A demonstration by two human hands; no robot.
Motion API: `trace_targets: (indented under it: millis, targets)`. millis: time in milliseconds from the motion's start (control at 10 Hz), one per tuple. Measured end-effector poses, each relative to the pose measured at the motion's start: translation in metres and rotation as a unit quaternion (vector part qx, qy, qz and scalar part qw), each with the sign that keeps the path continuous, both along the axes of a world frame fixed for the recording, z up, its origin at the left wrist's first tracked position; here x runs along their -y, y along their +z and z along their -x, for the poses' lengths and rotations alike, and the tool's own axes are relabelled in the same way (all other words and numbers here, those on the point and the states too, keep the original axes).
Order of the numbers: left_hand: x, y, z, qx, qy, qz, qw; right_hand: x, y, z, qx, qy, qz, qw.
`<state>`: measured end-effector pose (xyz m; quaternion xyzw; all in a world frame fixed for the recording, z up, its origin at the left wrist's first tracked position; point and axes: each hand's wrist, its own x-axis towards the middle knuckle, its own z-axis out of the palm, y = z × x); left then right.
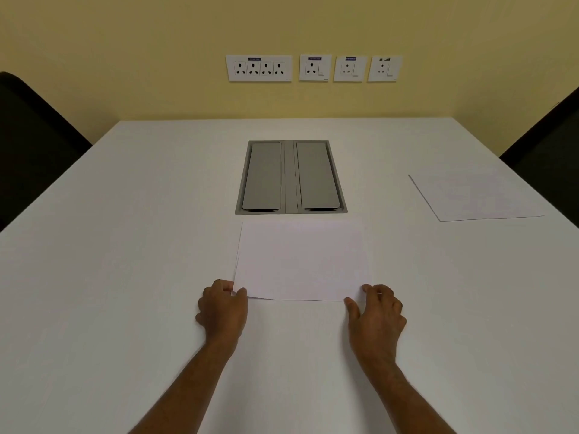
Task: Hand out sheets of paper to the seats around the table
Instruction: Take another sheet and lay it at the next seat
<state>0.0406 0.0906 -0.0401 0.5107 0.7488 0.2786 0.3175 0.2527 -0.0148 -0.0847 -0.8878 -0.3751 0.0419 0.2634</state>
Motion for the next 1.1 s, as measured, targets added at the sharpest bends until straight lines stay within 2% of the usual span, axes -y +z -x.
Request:
trace_targets:
  millis: [200, 300, 400, 500, 700, 800, 900, 1000, 1100]
  targets:
    - [0.003, -0.003, -0.004, 0.009, 0.004, -0.063, 0.998, 0.001, -0.001, -0.001, 0.000, 0.000, -0.003, 1.000]
    - [0.005, -0.004, -0.004, 0.106, -0.005, -0.089, 0.990, 0.001, 0.000, 0.000, -0.001, 0.001, -0.006, 1.000]
    - [0.006, -0.004, -0.005, 0.206, -0.009, -0.067, 0.976, 0.000, 0.002, 0.000, -0.004, -0.002, -0.004, 1.000]
    - [0.005, -0.002, -0.005, 0.247, -0.007, -0.065, 0.967, 0.000, 0.005, 0.000, -0.020, -0.006, -0.014, 1.000]
    - [0.005, 0.003, 0.004, 0.326, 0.025, -0.047, 0.944, 0.005, 0.016, -0.005, -0.096, -0.049, -0.106, 0.988]
    - [0.009, 0.006, 0.008, 0.375, 0.036, -0.031, 0.926, 0.005, 0.026, -0.007, -0.176, -0.078, -0.171, 0.966]
    - [0.013, 0.010, 0.011, 0.406, 0.035, -0.017, 0.913, 0.005, 0.042, -0.010, -0.283, -0.134, -0.221, 0.924]
    - [0.017, 0.018, 0.014, 0.411, 0.030, -0.015, 0.911, 0.009, 0.054, -0.016, -0.345, -0.170, -0.255, 0.887]
    - [0.022, 0.032, 0.017, 0.402, 0.014, -0.023, 0.915, 0.018, 0.064, -0.017, -0.374, -0.175, -0.274, 0.868]
